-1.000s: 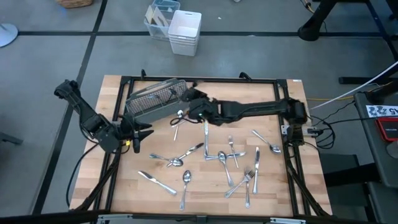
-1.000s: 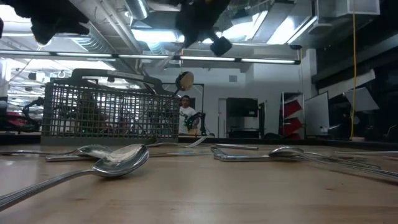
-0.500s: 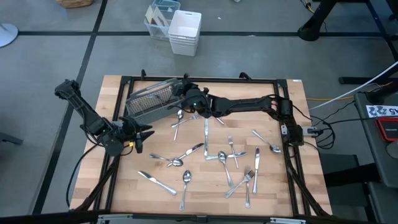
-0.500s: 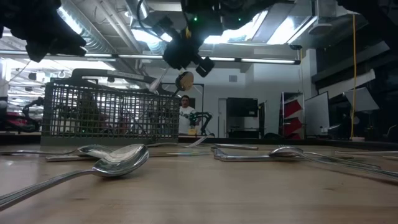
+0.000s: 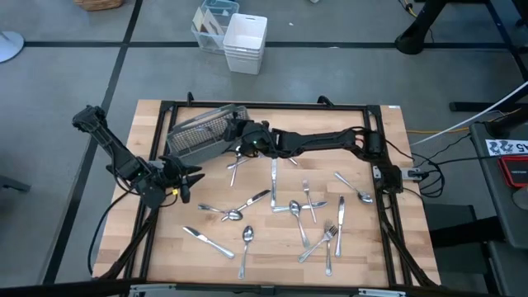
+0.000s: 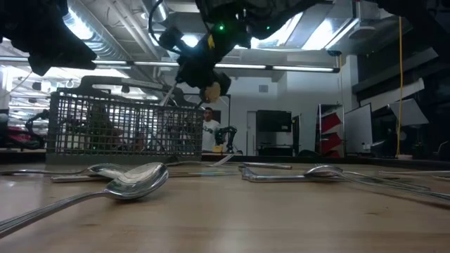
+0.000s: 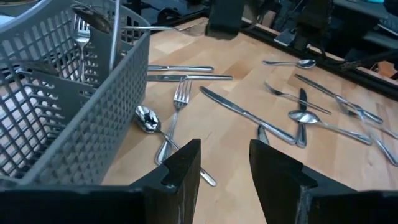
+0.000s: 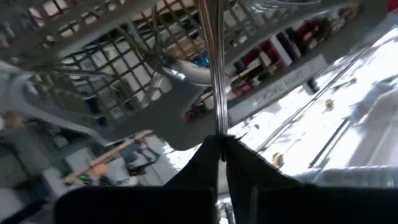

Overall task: Sort silverware
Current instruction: Put the silver fork into the silverware rack, then put the silver spoon into the silverware rack

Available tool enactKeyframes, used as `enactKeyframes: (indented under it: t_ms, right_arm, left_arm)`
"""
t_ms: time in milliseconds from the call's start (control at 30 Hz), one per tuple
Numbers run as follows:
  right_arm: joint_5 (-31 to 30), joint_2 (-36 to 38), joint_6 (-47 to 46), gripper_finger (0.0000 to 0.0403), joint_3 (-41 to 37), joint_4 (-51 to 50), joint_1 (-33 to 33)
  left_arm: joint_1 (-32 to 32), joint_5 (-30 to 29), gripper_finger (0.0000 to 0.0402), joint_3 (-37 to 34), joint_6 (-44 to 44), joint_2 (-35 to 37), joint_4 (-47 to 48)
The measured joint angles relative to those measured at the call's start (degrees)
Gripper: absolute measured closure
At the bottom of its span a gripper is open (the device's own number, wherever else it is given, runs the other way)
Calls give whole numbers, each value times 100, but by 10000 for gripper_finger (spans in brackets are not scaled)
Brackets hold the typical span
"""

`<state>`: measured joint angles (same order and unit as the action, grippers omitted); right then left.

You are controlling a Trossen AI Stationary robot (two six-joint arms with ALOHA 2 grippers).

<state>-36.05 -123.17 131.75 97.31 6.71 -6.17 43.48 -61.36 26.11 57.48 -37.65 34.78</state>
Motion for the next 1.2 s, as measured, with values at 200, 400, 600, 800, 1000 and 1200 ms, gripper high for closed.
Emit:
enactKeyframes:
  t_ms: [200,400,600,800,1000,1200]
  right_arm:
    - [337,-174,226,386,-14,-81,4]
    - [757,-208,231,386,-5,145,-2]
    - [886,-215,232,382,-8,428,-28]
    - [913,-215,227,336,-8,427,-72]
    - [1017,-215,210,297,-8,480,-67]
    - [979,-215,207,295,-10,1264,-63]
  left_arm:
    - [-2,-4,273,-9,17,0,20]
    - [-2,-2,273,-9,-47,0,32]
    - [-2,-2,273,-9,-47,0,35]
    - [-2,-2,273,-9,-47,0,35]
    - [-2,-1,273,-9,-47,0,37]
    - [-2,0,273,-9,-44,0,35]
